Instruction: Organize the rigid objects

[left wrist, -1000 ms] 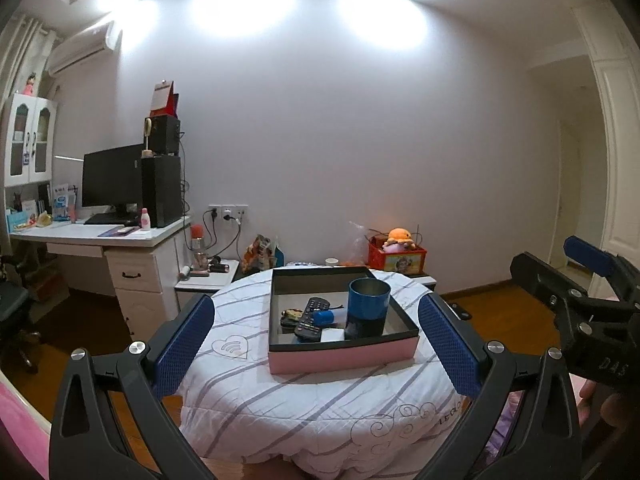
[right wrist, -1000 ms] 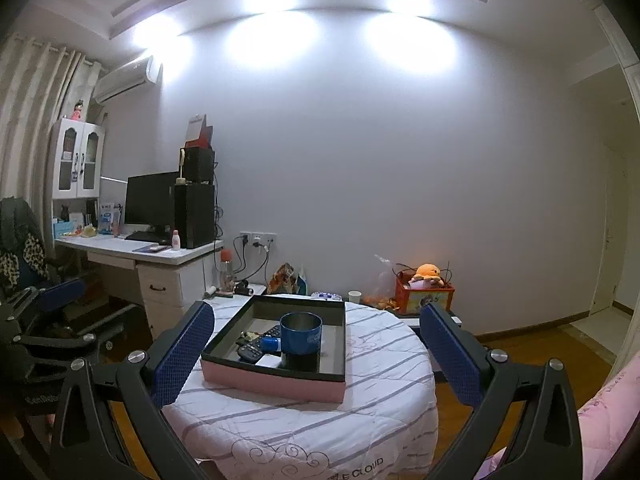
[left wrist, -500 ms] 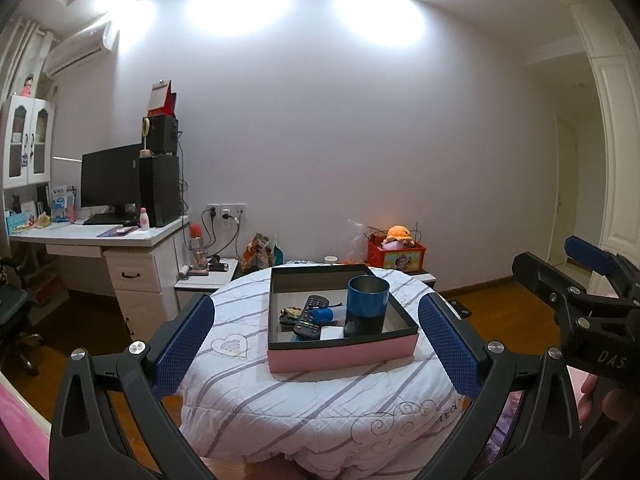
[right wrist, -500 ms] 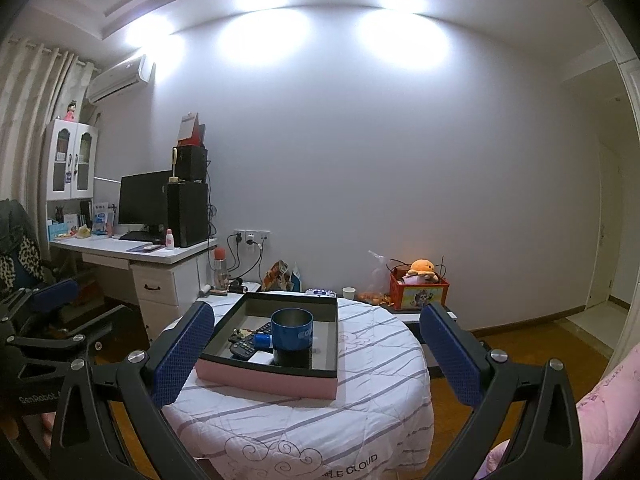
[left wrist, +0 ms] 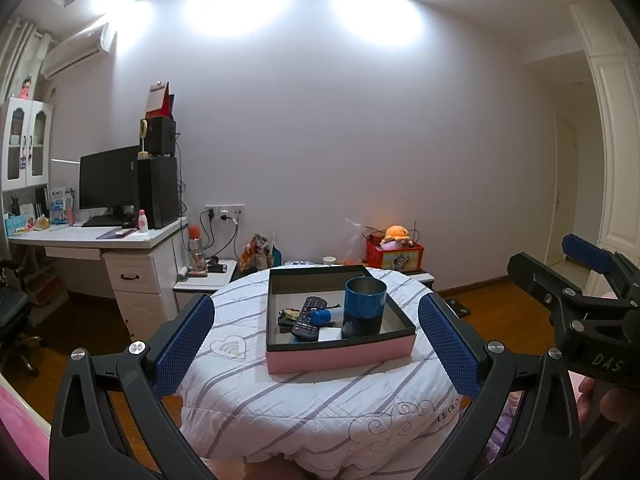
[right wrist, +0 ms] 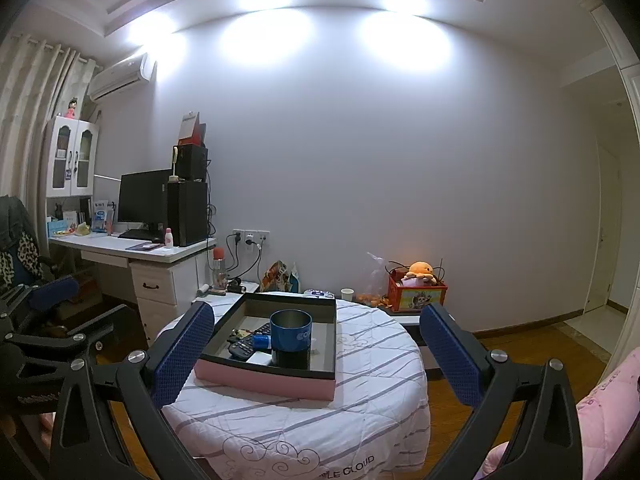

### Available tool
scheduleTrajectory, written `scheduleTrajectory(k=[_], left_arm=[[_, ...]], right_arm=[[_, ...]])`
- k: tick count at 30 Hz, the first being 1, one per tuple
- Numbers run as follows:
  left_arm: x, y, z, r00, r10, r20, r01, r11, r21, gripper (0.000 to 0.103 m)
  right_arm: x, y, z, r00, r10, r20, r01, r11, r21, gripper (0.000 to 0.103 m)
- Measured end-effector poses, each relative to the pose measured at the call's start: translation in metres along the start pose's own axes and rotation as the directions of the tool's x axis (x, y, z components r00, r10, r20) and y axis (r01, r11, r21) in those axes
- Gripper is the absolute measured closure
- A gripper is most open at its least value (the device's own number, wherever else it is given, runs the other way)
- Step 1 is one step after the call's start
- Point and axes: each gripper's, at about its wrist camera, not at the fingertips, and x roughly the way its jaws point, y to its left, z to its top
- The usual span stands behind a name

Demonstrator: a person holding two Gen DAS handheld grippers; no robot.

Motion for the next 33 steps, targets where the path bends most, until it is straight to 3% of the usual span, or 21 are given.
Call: scheduleTrajectory(k=[33], left_arm=[[-0.0041, 0.0027, 0.0003, 1.0, 0.009, -0.003, -0.009, 1.0, 0.009, 0.0]], right_arm=[[0.0035, -0.0026, -0.0003, 1.0, -0.009, -0.006, 0.009, 1.0, -0.001, 0.0]])
